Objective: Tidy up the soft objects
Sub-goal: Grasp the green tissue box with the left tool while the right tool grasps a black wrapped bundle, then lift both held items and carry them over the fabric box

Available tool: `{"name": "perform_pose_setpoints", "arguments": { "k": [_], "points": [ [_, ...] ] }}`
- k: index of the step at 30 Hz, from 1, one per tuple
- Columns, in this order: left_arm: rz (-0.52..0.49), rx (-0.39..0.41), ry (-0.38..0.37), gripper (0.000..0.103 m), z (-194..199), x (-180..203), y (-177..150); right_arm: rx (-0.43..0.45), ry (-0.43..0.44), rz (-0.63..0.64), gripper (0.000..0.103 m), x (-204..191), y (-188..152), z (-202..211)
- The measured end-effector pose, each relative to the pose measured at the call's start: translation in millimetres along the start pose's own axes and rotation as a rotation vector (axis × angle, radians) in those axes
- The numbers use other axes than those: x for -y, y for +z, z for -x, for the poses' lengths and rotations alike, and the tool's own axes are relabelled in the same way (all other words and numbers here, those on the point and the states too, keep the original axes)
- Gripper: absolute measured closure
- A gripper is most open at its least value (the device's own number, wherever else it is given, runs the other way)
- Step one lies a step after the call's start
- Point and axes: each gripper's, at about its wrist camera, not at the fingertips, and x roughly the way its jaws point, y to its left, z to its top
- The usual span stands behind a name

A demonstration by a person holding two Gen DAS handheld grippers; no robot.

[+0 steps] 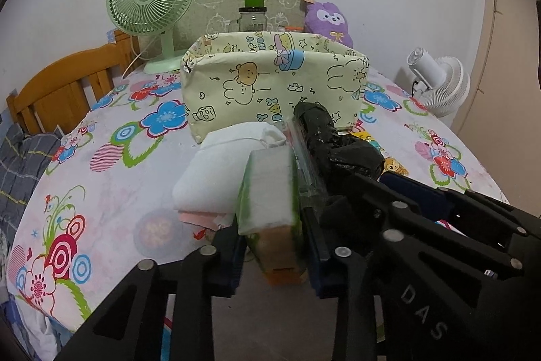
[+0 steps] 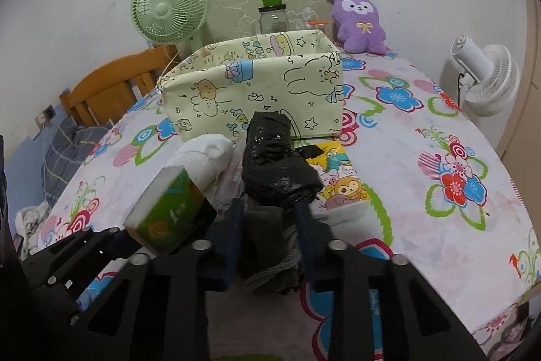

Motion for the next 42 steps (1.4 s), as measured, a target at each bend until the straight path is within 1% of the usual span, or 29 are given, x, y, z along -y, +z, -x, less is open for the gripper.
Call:
{"name": "perform_pose_setpoints", "arguments": {
  "k": [2, 5, 14, 28, 42],
  "points": [
    [-0.004, 0.002, 0.003, 0.077, 1, 1, 1, -0.003, -0.001, -0.002, 0.079, 0, 0, 0],
    [-0.008, 0.005, 0.001, 0.08, 3, 3, 1, -0.001, 0.002, -0.006, 0.081, 1, 1, 2],
    [0.0, 0.043, 0.006, 0.084, 16, 4, 12, 0.033, -0.014, -0.005, 0.084, -2, 10, 16],
    [0.012, 0.112, 0.013, 0.085, 41, 0, 40, 0.1, -0.005, 0.01, 0.085, -10, 39, 42],
    [0.006, 0.175, 0.026, 0.086, 59, 1, 71, 0.161, -0.021, 0.021, 0.085, -14, 72, 63]
  ]
}}
